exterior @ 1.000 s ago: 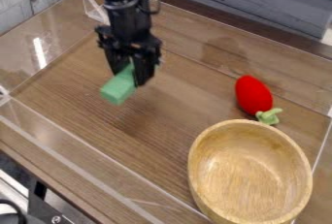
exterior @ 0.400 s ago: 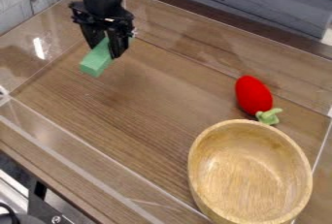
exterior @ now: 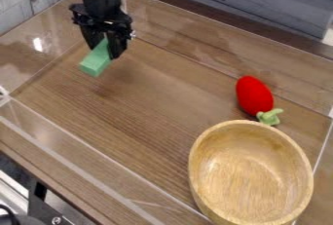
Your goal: Put the green block in the brown bowl
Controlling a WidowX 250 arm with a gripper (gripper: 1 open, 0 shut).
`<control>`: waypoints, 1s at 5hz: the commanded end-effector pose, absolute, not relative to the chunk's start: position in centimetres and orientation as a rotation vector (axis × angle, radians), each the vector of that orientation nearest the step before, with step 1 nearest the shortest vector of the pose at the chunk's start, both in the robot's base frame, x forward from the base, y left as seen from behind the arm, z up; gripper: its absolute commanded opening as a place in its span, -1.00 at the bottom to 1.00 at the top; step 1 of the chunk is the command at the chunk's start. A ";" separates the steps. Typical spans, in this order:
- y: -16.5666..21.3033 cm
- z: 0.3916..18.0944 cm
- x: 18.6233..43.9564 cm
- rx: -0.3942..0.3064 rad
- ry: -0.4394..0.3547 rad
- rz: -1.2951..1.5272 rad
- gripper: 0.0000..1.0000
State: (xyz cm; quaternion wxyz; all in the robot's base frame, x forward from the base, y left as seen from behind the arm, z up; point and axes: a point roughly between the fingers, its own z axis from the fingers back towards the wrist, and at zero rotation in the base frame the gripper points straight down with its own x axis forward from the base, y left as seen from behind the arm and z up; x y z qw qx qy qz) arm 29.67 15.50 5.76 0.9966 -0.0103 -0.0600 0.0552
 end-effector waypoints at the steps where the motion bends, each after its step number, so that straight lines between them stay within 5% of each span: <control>1: 16.6 7.4 30.5 0.017 -0.181 0.109 -1.00; 5: 17.0 7.3 30.9 0.027 -0.203 0.102 -1.00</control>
